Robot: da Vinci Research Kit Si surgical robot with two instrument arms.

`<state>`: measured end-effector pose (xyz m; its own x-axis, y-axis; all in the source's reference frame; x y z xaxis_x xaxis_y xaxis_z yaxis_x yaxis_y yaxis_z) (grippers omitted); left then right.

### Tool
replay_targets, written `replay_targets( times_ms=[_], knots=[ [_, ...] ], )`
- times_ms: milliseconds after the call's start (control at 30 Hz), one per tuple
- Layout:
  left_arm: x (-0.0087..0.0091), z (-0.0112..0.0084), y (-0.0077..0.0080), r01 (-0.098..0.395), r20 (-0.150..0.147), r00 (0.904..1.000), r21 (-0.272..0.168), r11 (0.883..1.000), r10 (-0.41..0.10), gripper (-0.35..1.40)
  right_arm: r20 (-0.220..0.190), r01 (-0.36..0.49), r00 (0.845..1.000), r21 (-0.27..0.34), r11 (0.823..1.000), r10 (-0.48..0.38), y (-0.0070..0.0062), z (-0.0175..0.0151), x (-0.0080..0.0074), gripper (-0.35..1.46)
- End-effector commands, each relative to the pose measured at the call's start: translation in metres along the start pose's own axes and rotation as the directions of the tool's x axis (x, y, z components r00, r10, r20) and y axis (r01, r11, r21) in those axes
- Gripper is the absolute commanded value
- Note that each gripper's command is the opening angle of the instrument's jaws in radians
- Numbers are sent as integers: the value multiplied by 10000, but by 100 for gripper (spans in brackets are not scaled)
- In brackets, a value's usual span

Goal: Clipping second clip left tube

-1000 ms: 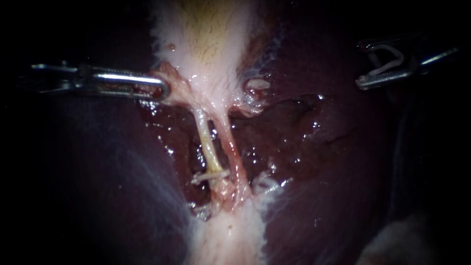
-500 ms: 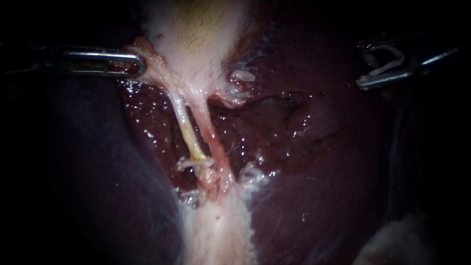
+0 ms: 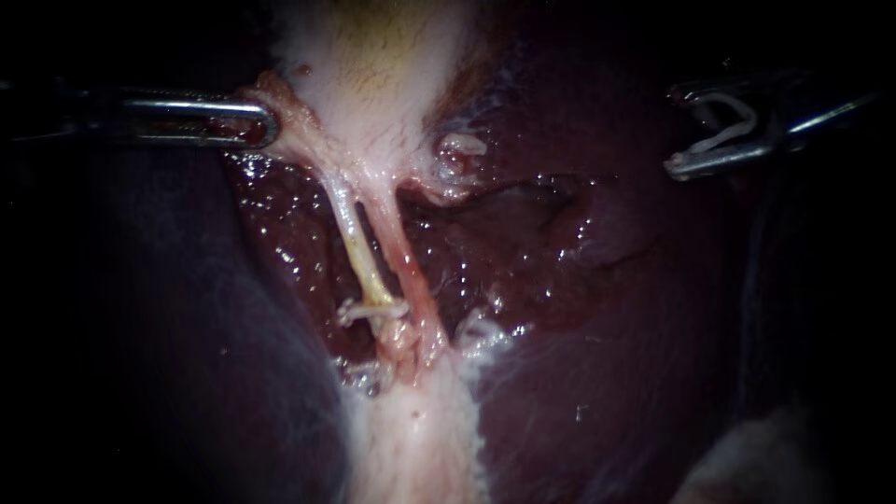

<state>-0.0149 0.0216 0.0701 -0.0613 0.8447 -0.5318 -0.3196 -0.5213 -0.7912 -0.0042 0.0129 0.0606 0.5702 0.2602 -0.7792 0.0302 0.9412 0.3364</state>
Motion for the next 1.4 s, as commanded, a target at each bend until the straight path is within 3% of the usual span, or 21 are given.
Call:
replay_targets(
  times_ms=[33, 333, 567, 833, 1133, 1400],
  knots=[
    [0, 0, 0, -1, 1, 10000, 5, 10000, 1, -35, 2, 10, 10000, 21, 10000, -10, -2, 3, 0, 45],
    [-1, 1, 0, -3, -3, 10000, 14, 10000, 3, -35, -156, 12, 9999, 392, 9992, -6, -28, 40, 8, 45],
    [-1, 1, 0, -5, -6, 10000, 21, 10000, 5, -35, -328, -306, 9989, 811, 9962, 334, -57, 79, 21, 45],
    [-3, 3, 0, -16, 7, 10000, -15, 10000, 16, -35, -180, -624, 9977, 1278, 9898, 653, -88, 123, 37, 44],
    [-4, 5, 0, -22, 2, 10000, -2, 10000, 22, -35, -126, -867, 9958, 1719, 9813, 902, -107, 168, 54, 44],
    [-4, 6, 0, -22, 10, 10000, -24, 10000, 22, -35, -116, -1205, 9920, 2099, 9703, 1257, -110, 187, 67, 43]
  ],
)
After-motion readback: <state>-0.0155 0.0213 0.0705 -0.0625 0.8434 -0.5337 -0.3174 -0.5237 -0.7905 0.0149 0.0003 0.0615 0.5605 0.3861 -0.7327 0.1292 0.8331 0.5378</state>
